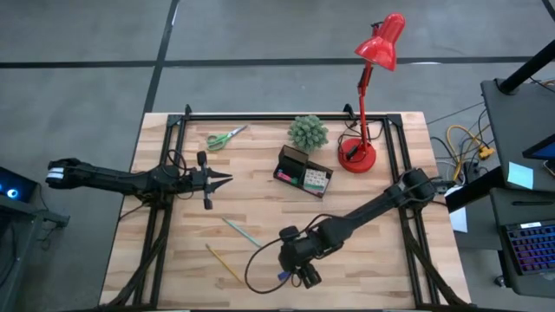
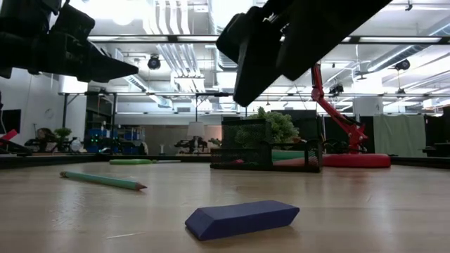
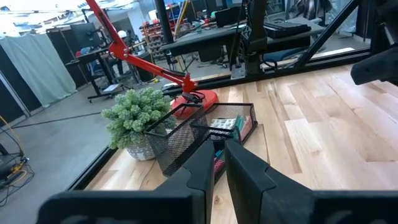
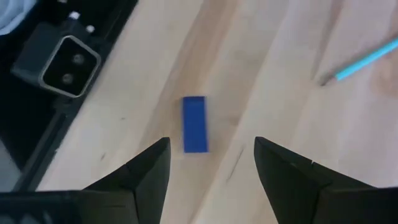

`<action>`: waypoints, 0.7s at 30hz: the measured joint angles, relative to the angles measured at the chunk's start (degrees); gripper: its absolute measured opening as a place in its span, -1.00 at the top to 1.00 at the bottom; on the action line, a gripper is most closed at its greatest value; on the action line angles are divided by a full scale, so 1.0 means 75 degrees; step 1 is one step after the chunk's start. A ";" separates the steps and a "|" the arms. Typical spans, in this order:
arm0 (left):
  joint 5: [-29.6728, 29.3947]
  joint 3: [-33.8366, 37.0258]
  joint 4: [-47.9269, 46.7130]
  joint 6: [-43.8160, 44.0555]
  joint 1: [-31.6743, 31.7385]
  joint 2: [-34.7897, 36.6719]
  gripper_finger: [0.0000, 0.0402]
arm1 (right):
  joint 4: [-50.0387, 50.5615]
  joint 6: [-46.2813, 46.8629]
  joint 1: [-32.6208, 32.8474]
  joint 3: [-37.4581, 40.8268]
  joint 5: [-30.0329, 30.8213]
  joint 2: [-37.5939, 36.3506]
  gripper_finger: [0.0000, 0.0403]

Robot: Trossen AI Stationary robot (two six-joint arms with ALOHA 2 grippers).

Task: Pick and place office supplies into organizer
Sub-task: Put the blue eraser into the black desk organizer

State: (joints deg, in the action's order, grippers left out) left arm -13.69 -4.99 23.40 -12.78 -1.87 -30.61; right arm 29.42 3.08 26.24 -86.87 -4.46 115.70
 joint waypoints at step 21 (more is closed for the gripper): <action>0.0000 0.0003 0.0010 -0.0014 0.0000 0.0000 0.87 | -0.2372 0.0127 0.0274 0.1269 0.0407 0.0009 -0.10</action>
State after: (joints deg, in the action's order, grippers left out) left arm -13.69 -4.97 23.48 -12.88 -1.87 -30.61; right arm 11.63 4.03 28.29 -77.35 -1.41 115.77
